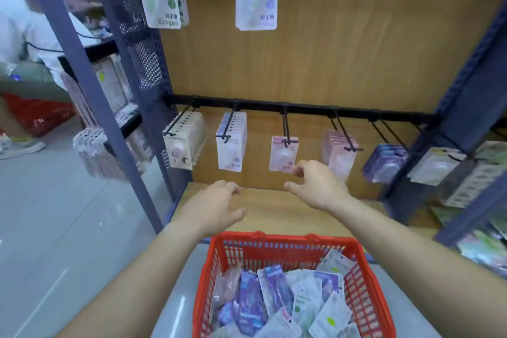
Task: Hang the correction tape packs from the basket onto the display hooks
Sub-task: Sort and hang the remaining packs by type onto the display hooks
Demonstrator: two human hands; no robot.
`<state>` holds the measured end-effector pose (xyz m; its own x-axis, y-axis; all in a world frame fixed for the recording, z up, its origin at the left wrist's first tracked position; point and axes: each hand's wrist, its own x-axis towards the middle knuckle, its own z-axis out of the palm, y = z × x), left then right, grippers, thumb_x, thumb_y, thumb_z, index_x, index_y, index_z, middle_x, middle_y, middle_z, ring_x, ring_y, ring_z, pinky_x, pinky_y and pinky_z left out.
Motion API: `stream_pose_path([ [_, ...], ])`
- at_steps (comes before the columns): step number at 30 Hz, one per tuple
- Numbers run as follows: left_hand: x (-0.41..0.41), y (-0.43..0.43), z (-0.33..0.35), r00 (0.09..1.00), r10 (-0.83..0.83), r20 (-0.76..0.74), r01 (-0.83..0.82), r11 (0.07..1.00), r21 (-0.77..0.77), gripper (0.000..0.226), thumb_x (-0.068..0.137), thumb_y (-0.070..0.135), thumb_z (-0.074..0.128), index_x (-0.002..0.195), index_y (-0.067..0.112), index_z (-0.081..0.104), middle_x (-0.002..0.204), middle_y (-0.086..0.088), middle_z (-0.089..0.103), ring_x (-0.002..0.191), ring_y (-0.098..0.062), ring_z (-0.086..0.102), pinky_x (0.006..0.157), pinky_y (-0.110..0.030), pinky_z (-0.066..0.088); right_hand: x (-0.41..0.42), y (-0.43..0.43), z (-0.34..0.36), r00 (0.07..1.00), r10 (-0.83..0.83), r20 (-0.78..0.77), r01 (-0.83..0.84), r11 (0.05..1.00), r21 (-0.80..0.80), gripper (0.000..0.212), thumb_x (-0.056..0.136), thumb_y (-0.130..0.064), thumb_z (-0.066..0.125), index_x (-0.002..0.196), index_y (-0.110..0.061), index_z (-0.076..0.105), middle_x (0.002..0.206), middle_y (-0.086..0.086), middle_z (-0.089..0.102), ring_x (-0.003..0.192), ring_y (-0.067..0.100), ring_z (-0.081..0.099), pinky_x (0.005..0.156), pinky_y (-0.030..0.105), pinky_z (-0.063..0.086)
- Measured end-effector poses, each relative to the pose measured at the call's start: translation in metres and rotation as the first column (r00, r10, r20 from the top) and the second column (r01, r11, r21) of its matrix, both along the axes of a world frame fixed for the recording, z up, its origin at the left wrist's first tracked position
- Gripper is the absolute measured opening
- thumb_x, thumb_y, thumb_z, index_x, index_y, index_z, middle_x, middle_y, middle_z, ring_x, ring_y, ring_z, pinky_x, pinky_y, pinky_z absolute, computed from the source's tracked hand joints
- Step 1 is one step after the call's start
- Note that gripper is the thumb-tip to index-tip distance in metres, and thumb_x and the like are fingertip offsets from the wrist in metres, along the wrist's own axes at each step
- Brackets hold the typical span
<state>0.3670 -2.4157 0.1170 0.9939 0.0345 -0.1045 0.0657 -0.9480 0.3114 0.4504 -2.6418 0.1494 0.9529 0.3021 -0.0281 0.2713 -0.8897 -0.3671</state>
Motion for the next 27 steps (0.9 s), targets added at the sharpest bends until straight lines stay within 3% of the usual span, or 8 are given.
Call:
stream_pose_path([
  [3,-0.017,-0.013,-0.051,0.989,-0.032,-0.143,0.036,0.999,0.019,0.059,0.094,0.051,0.063,0.142,0.02,0.051,0.141,-0.004,0.055,0.129,-0.026,0.054,0.105,-0.041,0.047,-0.031,-0.028,-0.062,0.989,0.006,-0.146,-0.012,0.999,-0.038,0.036,0.089,-0.044,0.069,0.118,-0.023,0.069,0.121,0.003,0.069,0.117,0.026,0.064,0.096,0.039,0.052],
  [8,-0.054,-0.041,-0.135,0.938,-0.103,-0.332,0.123,0.991,0.042,0.062,0.094,0.045,0.062,0.146,0.016,0.046,0.143,-0.009,0.052,0.131,-0.031,0.053,0.105,-0.04,0.046,-0.069,-0.062,-0.162,0.923,0.007,-0.384,-0.01,1.0,-0.007,0.019,0.089,-0.037,0.073,0.095,-0.024,0.062,0.104,0.002,0.067,0.105,0.026,0.065,0.085,0.035,0.05],
  [11,-0.07,-0.051,-0.177,0.917,-0.075,-0.391,0.077,0.997,-0.011,0.079,0.094,0.041,0.065,0.158,0.01,0.031,0.159,-0.011,0.039,0.14,-0.032,0.045,0.112,-0.036,0.04,-0.082,-0.071,-0.214,0.872,0.016,-0.49,-0.013,1.0,0.009,0.026,0.094,-0.033,0.07,0.111,-0.014,0.063,0.109,0.007,0.067,0.105,0.028,0.064,0.084,0.036,0.048],
  [13,-0.073,-0.056,-0.202,0.91,-0.025,-0.414,0.009,0.999,-0.04,0.079,0.092,0.043,0.067,0.155,0.009,0.034,0.163,-0.012,0.032,0.143,-0.033,0.04,0.115,-0.037,0.036,-0.084,-0.071,-0.243,0.834,0.017,-0.551,-0.013,1.0,0.011,0.033,0.096,-0.031,0.068,0.121,-0.009,0.061,0.116,0.012,0.067,0.108,0.029,0.063,0.089,0.039,0.05],
  [17,-0.064,-0.061,-0.241,0.905,0.073,-0.419,-0.115,0.99,-0.076,0.074,0.089,0.045,0.073,0.149,0.011,0.044,0.153,-0.014,0.046,0.141,-0.031,0.042,0.121,-0.04,0.028,-0.071,-0.065,-0.286,0.798,0.04,-0.601,-0.033,0.999,0.023,0.047,0.1,-0.032,0.065,0.14,-0.01,0.053,0.14,0.011,0.058,0.124,0.03,0.058,0.099,0.039,0.048],
  [20,-0.049,-0.061,-0.259,0.915,0.128,-0.383,-0.179,0.979,-0.1,0.07,0.089,0.036,0.075,0.147,0.007,0.047,0.155,-0.015,0.045,0.144,-0.026,0.04,0.123,-0.041,0.022,-0.051,-0.057,-0.311,0.82,0.052,-0.569,-0.02,0.998,0.063,0.056,0.1,-0.035,0.064,0.149,-0.013,0.048,0.151,0.007,0.052,0.133,0.028,0.054,0.105,0.038,0.045],
  [24,-0.038,-0.059,-0.288,0.906,0.246,-0.345,-0.294,0.951,-0.094,0.069,0.085,0.039,0.078,0.143,0.011,0.052,0.143,-0.009,0.057,0.136,-0.028,0.047,0.122,-0.04,0.025,-0.035,-0.046,-0.342,0.812,0.05,-0.582,-0.002,0.997,0.083,0.059,0.099,-0.036,0.065,0.151,-0.016,0.045,0.148,0.007,0.055,0.132,0.028,0.054,0.104,0.041,0.046],
  [27,-0.037,-0.061,-0.304,0.884,0.269,-0.384,-0.338,0.933,-0.126,0.09,0.081,0.048,0.082,0.152,0.012,0.04,0.153,-0.008,0.044,0.141,-0.028,0.04,0.119,-0.039,0.032,-0.033,-0.044,-0.358,0.829,0.049,-0.557,-0.018,0.998,0.061,0.06,0.095,-0.041,0.07,0.147,-0.023,0.048,0.139,0.0,0.063,0.127,0.026,0.058,0.1,0.043,0.047],
])
